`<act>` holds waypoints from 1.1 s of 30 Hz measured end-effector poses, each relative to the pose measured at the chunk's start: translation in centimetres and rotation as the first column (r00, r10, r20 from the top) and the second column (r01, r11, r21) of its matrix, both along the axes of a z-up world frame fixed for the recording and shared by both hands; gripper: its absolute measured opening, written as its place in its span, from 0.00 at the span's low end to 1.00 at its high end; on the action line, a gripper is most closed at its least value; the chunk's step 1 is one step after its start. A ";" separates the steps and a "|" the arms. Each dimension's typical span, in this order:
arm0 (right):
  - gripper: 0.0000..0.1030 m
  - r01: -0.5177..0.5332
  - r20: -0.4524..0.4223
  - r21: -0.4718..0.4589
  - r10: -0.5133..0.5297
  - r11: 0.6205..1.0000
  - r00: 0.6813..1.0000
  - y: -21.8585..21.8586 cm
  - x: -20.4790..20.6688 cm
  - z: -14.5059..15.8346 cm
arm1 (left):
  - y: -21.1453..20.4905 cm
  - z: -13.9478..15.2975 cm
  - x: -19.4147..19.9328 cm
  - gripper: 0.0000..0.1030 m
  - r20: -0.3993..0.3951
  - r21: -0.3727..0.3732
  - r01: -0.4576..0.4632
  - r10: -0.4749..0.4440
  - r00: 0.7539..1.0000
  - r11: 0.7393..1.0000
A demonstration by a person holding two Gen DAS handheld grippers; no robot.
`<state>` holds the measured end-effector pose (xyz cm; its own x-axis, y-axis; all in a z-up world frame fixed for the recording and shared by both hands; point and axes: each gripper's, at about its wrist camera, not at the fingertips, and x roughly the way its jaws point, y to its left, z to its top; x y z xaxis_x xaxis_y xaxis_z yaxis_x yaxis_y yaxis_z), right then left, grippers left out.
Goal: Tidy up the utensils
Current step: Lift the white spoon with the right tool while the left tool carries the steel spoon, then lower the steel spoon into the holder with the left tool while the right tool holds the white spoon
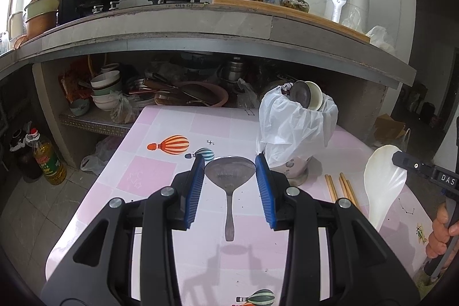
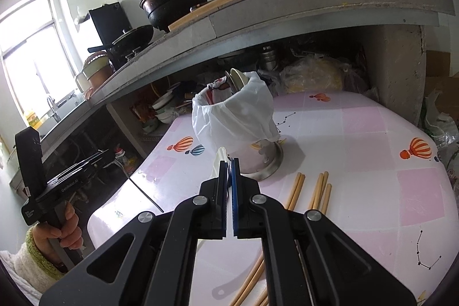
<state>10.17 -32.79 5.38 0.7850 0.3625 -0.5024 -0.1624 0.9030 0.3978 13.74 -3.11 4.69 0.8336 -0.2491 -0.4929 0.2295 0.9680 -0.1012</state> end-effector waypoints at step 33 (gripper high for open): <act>0.03 0.029 0.043 0.006 -0.030 1.000 0.999 -0.2 -2.0 2.1 | -0.9 7.0 -0.1 0.34 0.129 -0.004 0.062 -0.061 0.990 0.998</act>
